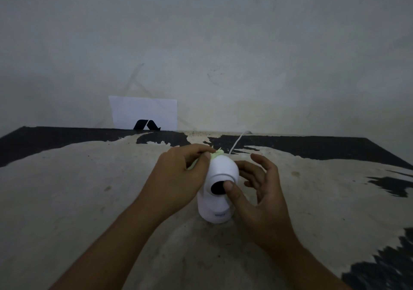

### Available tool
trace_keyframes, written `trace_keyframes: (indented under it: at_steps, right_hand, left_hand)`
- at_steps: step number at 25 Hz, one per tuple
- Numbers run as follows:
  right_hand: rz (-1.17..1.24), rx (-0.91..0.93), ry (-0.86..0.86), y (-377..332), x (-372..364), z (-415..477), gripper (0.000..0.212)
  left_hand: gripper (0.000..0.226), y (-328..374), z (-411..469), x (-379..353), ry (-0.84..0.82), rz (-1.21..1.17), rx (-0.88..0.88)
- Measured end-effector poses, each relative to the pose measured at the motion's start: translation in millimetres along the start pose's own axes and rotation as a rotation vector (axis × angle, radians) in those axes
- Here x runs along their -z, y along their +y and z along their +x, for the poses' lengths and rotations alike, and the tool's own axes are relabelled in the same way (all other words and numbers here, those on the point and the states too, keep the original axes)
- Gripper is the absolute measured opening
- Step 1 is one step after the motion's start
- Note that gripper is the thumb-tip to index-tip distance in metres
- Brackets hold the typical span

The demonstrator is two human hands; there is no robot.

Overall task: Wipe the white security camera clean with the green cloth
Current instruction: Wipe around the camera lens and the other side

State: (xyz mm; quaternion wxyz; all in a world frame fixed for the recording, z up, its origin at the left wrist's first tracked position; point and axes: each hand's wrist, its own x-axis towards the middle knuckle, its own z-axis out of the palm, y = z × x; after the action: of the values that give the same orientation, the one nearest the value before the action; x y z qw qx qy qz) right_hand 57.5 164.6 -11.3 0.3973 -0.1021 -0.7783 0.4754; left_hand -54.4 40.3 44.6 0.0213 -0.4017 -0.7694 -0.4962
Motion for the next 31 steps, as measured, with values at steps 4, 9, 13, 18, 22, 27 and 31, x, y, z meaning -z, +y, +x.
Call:
trace_keyframes:
  at_steps: [4, 9, 13, 18, 22, 27, 31]
  right_hand:
    - [0.014, -0.014, 0.008, -0.9, -1.0, -0.5, 0.060]
    - [0.025, -0.019, 0.016, -0.8, 0.2, -0.8, 0.056]
    - [0.020, -0.024, 0.020, -0.7, 0.4, -0.9, 0.057]
    - [0.024, -0.021, 0.030, -3.8, 0.8, -1.7, 0.055]
    - [0.023, -0.023, 0.027, -5.6, 0.9, -2.4, 0.052]
    - [0.039, -0.019, 0.032, -4.9, 1.5, -1.6, 0.049]
    - [0.043, -0.021, 0.031, -4.2, 2.5, -1.6, 0.052]
  left_hand:
    - [0.023, 1.0, -0.7, 2.3, -0.019, -0.050, -0.022]
    - [0.025, -1.8, -2.5, 6.9, -0.131, -0.094, -0.075]
    - [0.026, -6.2, 0.8, 13.5, -0.115, -0.058, 0.077]
    - [0.020, -2.8, 2.3, 24.4, -0.131, -0.107, 0.040]
    - [0.016, -16.9, -2.7, 32.3, -0.240, -0.385, 0.180]
    - [0.021, -18.0, -1.8, 24.0, -0.151, -0.432, 0.062]
    - [0.019, -22.8, -4.0, 19.2, -0.136, -0.462, 0.071]
